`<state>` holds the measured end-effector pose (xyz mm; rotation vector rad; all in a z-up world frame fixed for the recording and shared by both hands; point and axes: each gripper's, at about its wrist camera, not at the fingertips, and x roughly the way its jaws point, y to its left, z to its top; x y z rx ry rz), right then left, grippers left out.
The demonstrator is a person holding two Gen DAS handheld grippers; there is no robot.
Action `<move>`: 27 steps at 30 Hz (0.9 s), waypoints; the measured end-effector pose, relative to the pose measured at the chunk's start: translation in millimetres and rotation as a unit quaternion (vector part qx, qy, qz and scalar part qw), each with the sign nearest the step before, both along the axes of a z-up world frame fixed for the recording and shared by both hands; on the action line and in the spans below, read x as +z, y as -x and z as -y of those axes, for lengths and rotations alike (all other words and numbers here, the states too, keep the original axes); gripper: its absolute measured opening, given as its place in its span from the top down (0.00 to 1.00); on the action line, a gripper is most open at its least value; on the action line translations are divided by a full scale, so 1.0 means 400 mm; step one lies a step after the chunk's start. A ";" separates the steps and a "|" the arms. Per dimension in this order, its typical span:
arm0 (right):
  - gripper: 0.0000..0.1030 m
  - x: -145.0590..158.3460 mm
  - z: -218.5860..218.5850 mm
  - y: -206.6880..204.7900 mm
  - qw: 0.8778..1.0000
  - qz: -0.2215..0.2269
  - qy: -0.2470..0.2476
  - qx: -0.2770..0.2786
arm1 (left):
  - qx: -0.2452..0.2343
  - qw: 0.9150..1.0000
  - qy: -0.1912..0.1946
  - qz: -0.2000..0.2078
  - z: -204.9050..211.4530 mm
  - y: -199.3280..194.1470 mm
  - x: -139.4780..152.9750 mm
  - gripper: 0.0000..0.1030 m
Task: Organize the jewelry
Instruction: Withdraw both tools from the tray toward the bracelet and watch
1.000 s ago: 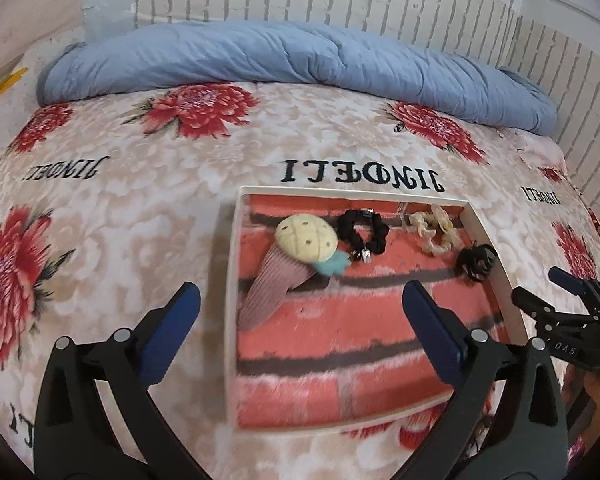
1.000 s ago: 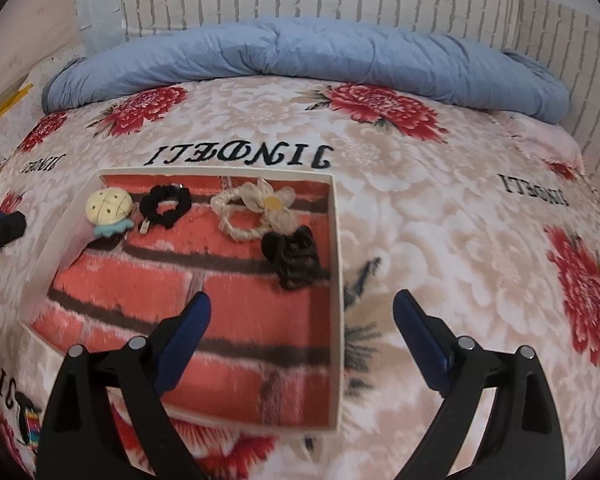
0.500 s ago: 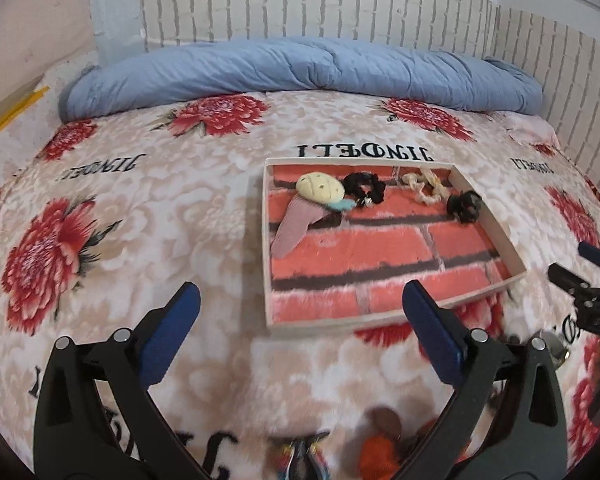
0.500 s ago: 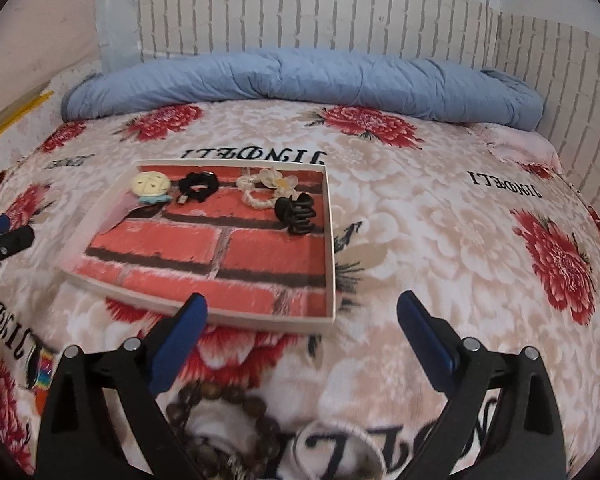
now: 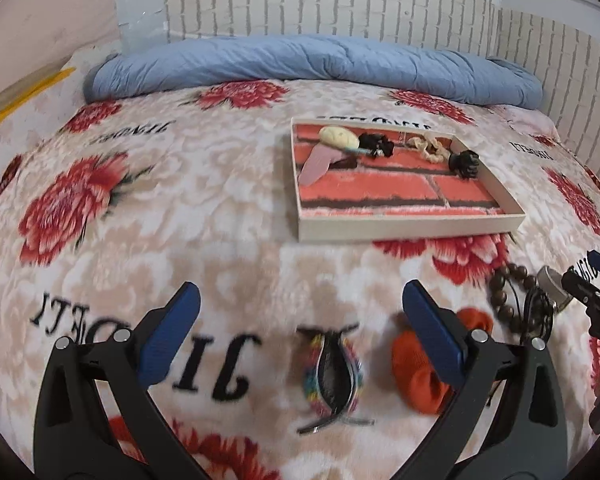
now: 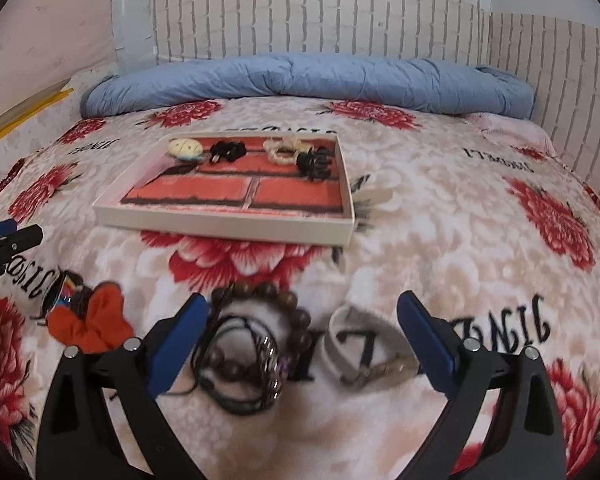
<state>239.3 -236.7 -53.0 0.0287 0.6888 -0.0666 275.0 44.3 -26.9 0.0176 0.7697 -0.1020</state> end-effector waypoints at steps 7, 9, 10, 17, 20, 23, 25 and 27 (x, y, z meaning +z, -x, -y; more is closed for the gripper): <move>0.09 -0.044 -0.022 0.047 1.000 -0.002 -0.002 0.003 | 0.016 1.000 0.010 -0.017 -0.017 0.051 -0.064 0.05; 0.09 -0.056 -0.031 0.051 1.000 -0.003 0.011 0.004 | 0.014 1.000 0.006 -0.019 -0.014 0.059 -0.078 0.05; 0.10 -0.060 -0.033 0.050 1.000 -0.004 0.012 0.005 | 0.014 1.000 0.001 -0.019 -0.012 0.062 -0.082 0.05; 0.24 -0.086 -0.033 0.039 1.000 -0.016 0.009 0.004 | 0.006 1.000 -0.003 -0.014 -0.007 0.066 -0.097 0.05; 0.31 -0.098 -0.032 0.030 1.000 -0.024 0.005 0.003 | 0.003 1.000 -0.004 -0.015 -0.005 0.065 -0.105 0.05; 0.39 -0.103 -0.028 0.024 1.000 -0.030 -0.002 0.004 | 0.000 1.000 -0.002 -0.014 -0.003 0.064 -0.108 0.05; 0.41 -0.108 -0.025 0.021 0.999 -0.033 -0.006 0.003 | -0.001 1.000 -0.001 -0.016 -0.002 0.061 -0.111 0.07; 0.44 -0.112 -0.022 0.017 0.999 -0.036 -0.010 0.002 | -0.003 1.000 0.002 -0.021 -0.003 0.056 -0.117 0.11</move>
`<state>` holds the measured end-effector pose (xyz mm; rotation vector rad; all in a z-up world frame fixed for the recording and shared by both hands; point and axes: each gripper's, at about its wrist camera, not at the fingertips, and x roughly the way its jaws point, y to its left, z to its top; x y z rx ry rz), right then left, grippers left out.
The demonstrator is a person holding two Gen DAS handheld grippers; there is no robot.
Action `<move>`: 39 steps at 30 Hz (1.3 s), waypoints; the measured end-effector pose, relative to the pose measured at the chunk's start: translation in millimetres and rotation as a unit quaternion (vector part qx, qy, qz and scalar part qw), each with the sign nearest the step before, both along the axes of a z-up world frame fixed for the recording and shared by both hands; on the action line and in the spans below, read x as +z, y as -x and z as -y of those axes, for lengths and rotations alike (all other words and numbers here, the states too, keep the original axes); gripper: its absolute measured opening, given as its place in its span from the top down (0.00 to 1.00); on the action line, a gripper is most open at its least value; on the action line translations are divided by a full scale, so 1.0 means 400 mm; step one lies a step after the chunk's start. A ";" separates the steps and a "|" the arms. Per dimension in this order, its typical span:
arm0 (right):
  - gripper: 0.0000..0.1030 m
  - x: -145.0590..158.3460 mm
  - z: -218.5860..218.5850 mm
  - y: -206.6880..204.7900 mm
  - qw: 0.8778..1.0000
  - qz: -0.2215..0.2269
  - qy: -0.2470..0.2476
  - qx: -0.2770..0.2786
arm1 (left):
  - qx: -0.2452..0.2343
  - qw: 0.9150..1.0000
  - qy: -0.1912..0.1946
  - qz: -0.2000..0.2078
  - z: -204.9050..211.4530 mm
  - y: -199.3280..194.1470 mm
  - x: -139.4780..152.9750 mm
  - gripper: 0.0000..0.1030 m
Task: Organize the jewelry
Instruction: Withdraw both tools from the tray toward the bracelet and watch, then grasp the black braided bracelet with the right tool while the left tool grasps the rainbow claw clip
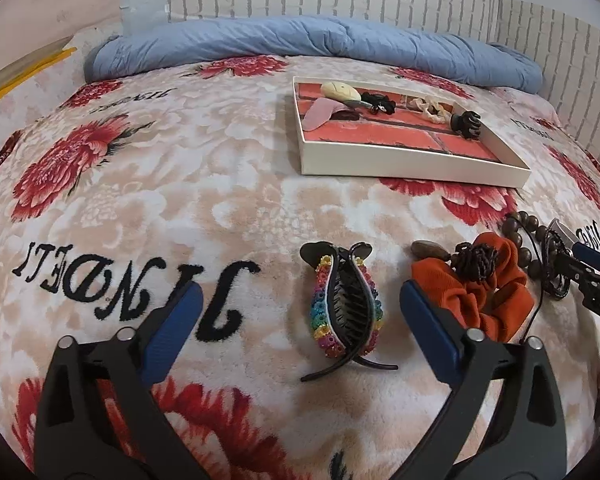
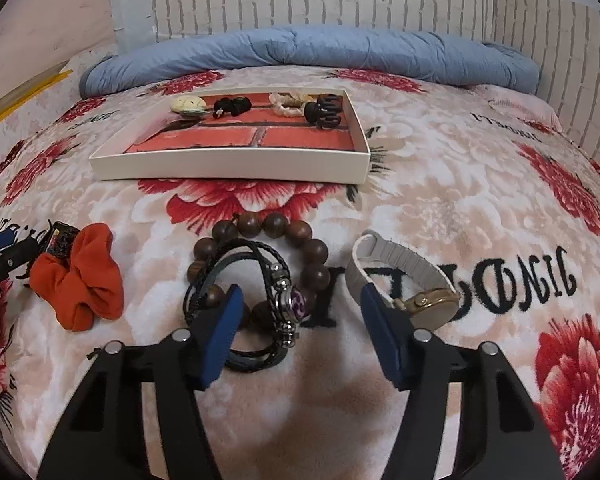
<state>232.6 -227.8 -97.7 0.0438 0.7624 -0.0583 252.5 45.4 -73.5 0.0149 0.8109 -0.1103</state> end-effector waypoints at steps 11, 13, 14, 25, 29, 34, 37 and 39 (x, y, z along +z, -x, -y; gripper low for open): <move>0.63 -0.004 -0.014 -0.018 1.000 -0.008 0.006 0.010 | -0.011 1.000 0.004 -0.025 0.008 -0.029 -0.025 0.24; 0.67 -0.004 -0.017 -0.021 1.000 -0.008 0.007 0.014 | -0.017 0.999 0.002 -0.029 0.015 -0.035 -0.029 0.27; 0.68 -0.004 -0.018 -0.021 1.000 -0.008 0.006 0.015 | -0.019 0.999 0.003 -0.031 0.016 -0.036 -0.029 0.27; 0.79 -0.001 -0.015 -0.024 1.000 -0.005 -0.003 0.018 | -0.036 0.998 0.025 -0.045 0.016 -0.044 -0.038 0.39; 0.81 0.002 -0.010 -0.022 1.000 -0.002 -0.011 0.020 | -0.052 0.997 0.030 -0.044 0.026 -0.038 -0.036 0.53; 0.81 0.003 -0.008 -0.021 1.000 -0.001 -0.016 0.023 | -0.062 0.996 0.035 -0.045 0.031 -0.034 -0.032 0.62; 0.81 0.005 -0.008 -0.020 1.000 0.000 -0.018 0.025 | -0.060 0.996 0.044 -0.048 0.023 -0.034 -0.031 0.61; 0.81 0.004 -0.009 -0.019 1.000 0.001 -0.017 0.025 | -0.053 0.997 0.037 -0.041 0.023 -0.027 -0.027 0.55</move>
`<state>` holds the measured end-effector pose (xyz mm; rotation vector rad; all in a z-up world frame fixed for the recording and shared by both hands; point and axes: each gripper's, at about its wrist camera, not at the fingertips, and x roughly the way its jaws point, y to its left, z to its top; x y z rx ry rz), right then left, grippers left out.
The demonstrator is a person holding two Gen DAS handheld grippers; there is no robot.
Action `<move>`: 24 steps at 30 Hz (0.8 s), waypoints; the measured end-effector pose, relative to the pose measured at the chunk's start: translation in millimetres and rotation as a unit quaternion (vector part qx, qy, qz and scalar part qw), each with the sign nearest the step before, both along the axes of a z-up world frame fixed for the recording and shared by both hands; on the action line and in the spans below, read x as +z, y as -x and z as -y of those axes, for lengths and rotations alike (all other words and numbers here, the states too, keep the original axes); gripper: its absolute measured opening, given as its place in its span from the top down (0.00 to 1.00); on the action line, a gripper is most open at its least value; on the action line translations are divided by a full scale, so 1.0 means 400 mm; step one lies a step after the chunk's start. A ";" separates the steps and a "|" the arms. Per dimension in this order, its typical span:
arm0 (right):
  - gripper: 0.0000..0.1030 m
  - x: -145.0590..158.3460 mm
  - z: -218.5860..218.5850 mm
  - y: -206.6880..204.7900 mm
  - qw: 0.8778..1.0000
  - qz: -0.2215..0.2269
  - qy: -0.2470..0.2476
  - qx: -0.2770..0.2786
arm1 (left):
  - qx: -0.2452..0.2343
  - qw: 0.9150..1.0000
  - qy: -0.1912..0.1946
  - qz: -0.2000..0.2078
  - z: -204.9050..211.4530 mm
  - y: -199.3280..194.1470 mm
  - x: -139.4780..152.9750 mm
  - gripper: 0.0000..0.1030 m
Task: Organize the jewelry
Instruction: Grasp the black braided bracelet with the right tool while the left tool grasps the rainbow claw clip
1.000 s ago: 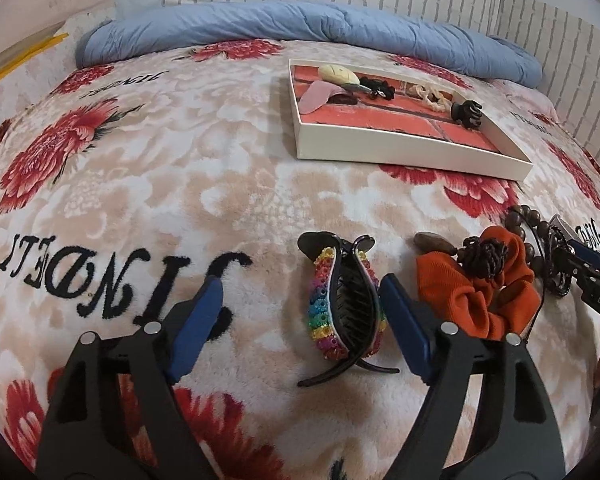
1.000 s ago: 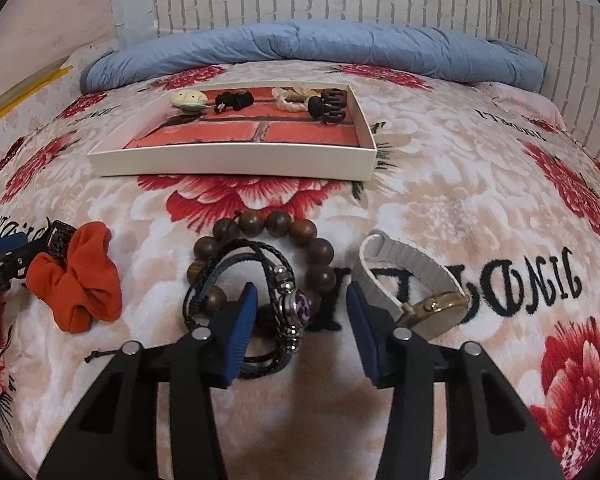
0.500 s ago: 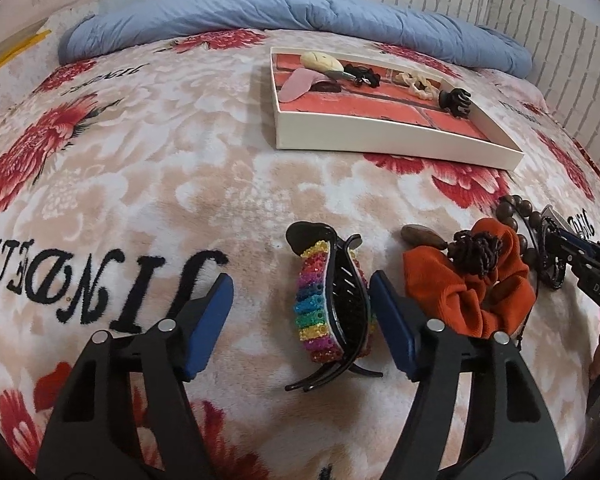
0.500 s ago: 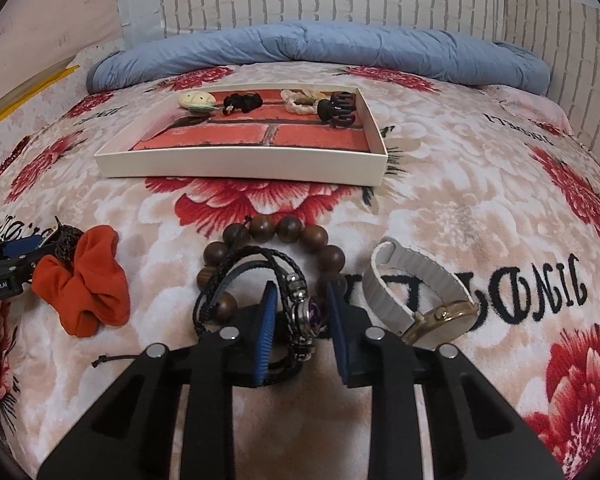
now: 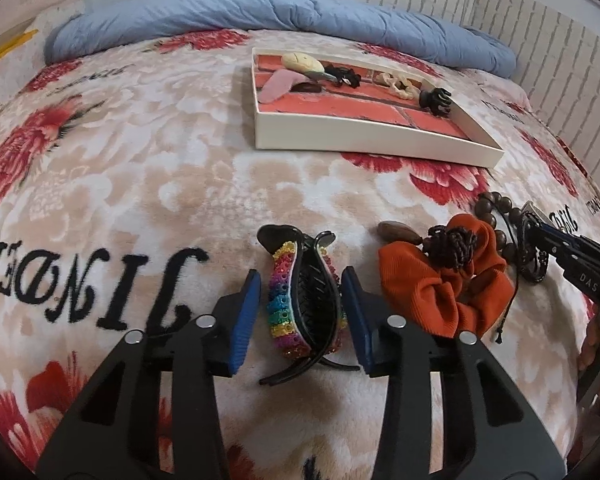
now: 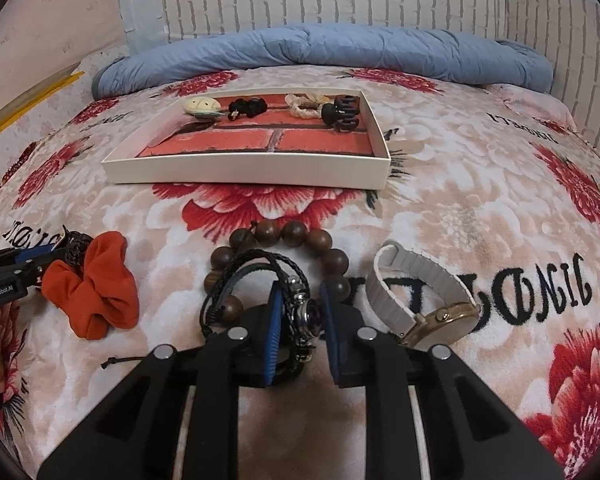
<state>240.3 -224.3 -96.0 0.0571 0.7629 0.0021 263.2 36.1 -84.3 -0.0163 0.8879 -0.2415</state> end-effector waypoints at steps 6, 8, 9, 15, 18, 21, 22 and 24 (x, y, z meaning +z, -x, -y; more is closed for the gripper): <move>0.81 0.000 -0.001 0.000 1.000 0.000 -0.002 0.000 | 0.010 1.000 -0.012 0.003 0.003 0.004 0.004 0.39; 0.81 0.000 0.000 0.001 1.000 0.000 0.000 0.000 | 0.009 1.000 -0.018 -0.005 0.009 0.000 -0.003 0.38; 0.81 0.000 0.000 0.001 1.000 0.000 0.000 0.000 | 0.009 1.000 -0.021 -0.008 0.012 -0.001 -0.006 0.38; 0.81 0.000 -0.002 0.001 1.000 0.001 0.001 0.001 | 0.018 0.999 -0.028 -0.026 0.014 -0.015 -0.022 0.47; 0.81 0.004 -0.004 0.003 1.000 0.004 0.002 0.004 | 0.015 0.999 -0.021 -0.023 0.010 -0.011 -0.019 0.55; 0.81 0.008 -0.009 0.006 1.000 0.007 0.003 0.008 | 0.010 0.999 -0.023 -0.021 0.017 -0.007 -0.016 0.63; 0.81 0.010 -0.010 0.007 1.000 0.008 0.003 0.009 | 0.010 0.999 -0.026 -0.020 0.019 -0.005 -0.016 0.63; 0.81 0.012 -0.011 0.008 1.000 0.009 0.005 0.009 | 0.011 0.999 -0.024 -0.020 0.018 -0.004 -0.015 0.64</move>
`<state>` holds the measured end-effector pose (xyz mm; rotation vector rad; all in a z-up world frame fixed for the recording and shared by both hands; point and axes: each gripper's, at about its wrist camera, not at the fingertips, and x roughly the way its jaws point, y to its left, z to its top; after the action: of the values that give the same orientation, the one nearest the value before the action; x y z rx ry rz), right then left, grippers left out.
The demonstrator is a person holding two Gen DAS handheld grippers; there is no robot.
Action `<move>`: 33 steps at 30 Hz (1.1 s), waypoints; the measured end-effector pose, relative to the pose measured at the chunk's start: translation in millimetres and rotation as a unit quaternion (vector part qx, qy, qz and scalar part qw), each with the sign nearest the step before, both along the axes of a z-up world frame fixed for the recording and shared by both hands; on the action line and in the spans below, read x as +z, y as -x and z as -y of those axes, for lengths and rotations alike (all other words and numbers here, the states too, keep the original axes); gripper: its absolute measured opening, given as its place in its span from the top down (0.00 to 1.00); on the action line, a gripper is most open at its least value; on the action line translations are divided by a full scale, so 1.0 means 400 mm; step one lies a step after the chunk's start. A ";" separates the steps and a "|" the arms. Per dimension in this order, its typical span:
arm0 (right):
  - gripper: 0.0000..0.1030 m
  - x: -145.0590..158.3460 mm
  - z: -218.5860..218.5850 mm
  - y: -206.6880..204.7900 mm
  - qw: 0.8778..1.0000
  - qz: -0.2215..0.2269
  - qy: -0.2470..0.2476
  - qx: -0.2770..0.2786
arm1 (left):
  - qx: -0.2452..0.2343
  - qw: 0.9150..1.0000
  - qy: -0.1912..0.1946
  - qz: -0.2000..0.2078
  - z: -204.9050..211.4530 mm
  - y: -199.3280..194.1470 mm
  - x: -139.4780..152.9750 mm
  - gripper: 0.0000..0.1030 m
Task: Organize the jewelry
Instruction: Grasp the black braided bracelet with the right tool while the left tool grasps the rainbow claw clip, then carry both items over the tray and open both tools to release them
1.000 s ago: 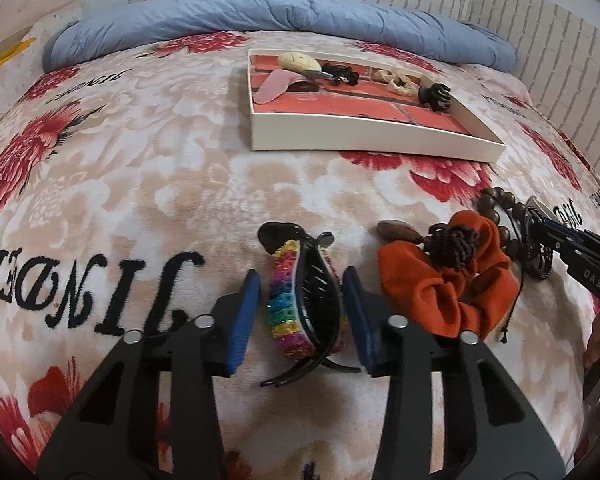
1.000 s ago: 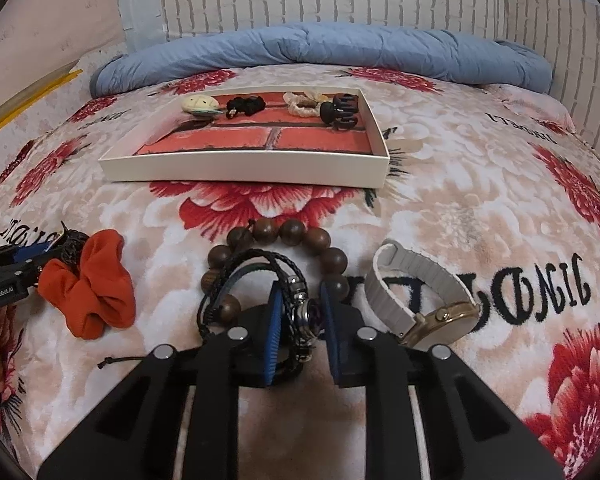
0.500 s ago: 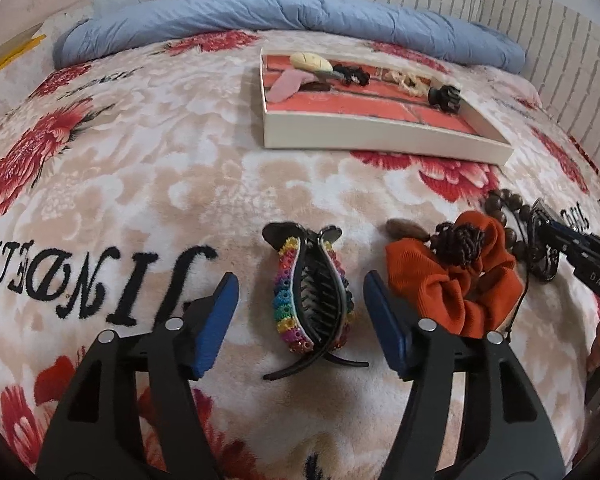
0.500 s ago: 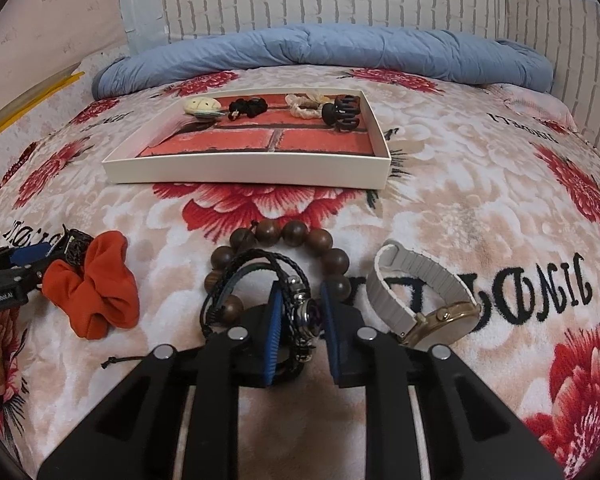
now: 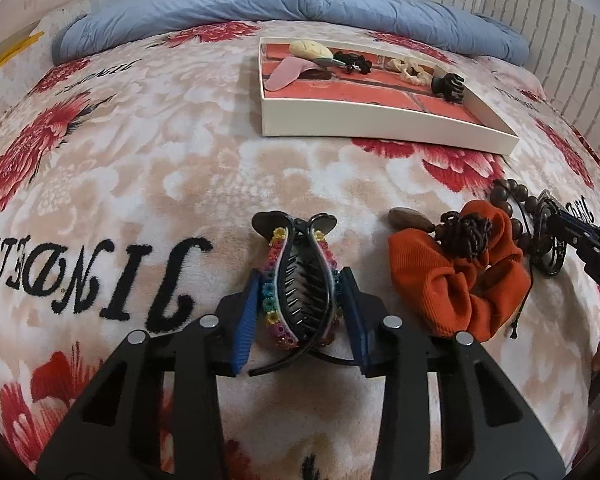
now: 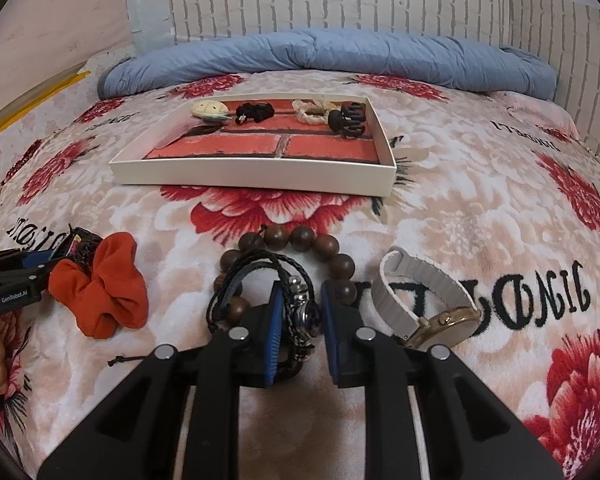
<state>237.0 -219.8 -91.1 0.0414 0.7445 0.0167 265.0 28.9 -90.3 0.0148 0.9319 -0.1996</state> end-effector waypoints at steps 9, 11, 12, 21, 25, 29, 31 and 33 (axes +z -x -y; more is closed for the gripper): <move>0.83 0.040 0.001 -0.009 1.000 0.019 -0.004 0.005 | 0.006 1.000 0.019 0.004 -0.016 0.004 0.019 0.64; 0.83 0.051 0.002 -0.014 1.000 0.025 -0.004 0.006 | 0.008 1.000 0.020 0.012 -0.020 0.005 0.034 0.64; 0.83 0.059 0.003 -0.019 1.000 0.029 -0.005 0.006 | 0.009 1.000 0.020 0.016 -0.022 0.005 0.041 0.64; 0.84 0.129 0.012 -0.070 0.998 0.061 -0.018 0.004 | 0.012 0.998 0.030 0.059 -0.021 -0.040 0.140 0.64; 0.84 0.163 0.012 -0.110 0.997 0.076 -0.020 0.002 | 0.008 0.996 0.034 0.081 -0.002 -0.074 0.183 0.64; 0.84 0.192 0.009 -0.167 0.996 0.089 -0.024 0.002 | -0.001 0.994 0.029 0.106 0.029 -0.119 0.221 0.64; 0.84 0.203 0.007 -0.197 0.995 0.094 -0.027 0.001 | -0.005 0.993 0.033 0.116 0.047 -0.159 0.240 0.64; 0.84 0.210 0.005 -0.228 0.995 0.099 -0.030 0.001 | -0.008 0.992 0.039 0.123 0.064 -0.195 0.253 0.64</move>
<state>328.3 -222.0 -7.2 0.0955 0.5454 0.0441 343.0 3.2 11.0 -0.0254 0.6769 -0.2431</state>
